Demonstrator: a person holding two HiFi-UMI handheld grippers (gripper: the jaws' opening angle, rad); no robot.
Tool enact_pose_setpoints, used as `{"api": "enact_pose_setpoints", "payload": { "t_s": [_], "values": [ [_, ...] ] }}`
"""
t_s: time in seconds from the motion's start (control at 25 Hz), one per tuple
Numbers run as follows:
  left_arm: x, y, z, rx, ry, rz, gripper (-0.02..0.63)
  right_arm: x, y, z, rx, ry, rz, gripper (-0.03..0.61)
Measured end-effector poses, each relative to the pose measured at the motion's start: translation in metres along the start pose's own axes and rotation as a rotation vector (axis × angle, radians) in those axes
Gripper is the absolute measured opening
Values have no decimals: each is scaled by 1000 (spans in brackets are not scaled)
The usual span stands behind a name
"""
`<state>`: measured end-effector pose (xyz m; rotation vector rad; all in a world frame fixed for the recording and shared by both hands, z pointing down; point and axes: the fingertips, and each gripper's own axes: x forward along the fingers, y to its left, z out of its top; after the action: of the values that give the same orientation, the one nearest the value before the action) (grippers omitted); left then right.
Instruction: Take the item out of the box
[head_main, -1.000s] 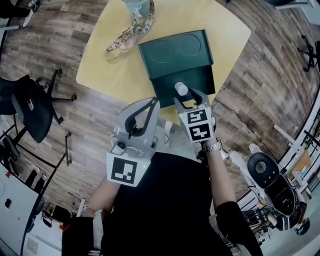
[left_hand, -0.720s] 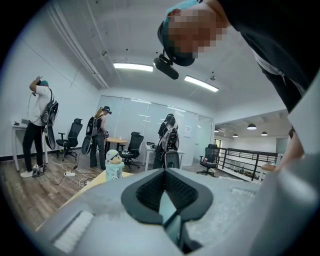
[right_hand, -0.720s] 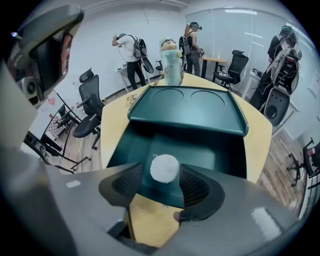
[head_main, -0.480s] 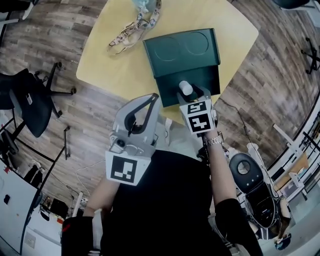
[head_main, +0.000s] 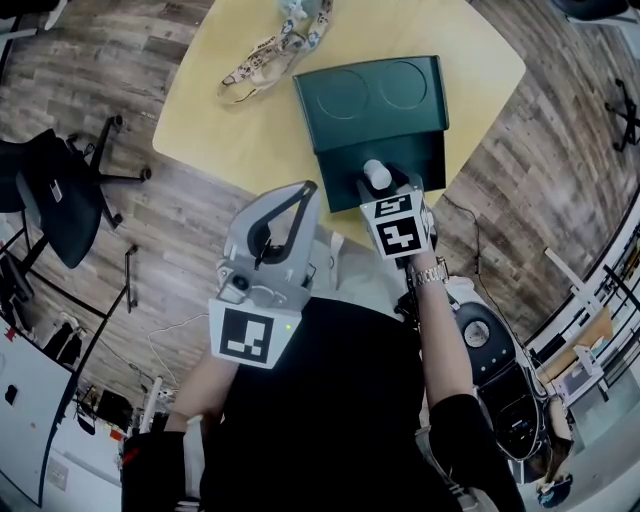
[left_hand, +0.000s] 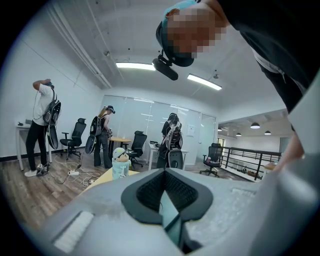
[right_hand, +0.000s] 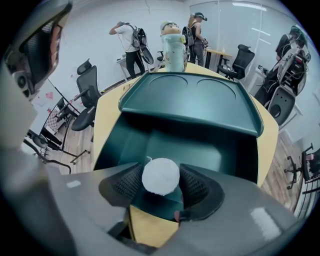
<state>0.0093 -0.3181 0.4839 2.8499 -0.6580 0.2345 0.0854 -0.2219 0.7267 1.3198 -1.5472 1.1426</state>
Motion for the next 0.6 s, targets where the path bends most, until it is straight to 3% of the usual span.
{"api": "enact_pose_setpoints", "payload": {
  "t_s": [0.12, 0.24, 0.6],
  "values": [
    [0, 0, 1, 0, -4, 1, 0, 4, -2, -1, -5, 8, -5, 235],
    [-2, 1, 0, 8, -5, 3, 2, 5, -4, -1, -11, 9, -20, 195],
    [-10, -4, 7, 28, -17, 8, 2, -11, -1, 5, 20, -34, 2, 187]
  ]
}}
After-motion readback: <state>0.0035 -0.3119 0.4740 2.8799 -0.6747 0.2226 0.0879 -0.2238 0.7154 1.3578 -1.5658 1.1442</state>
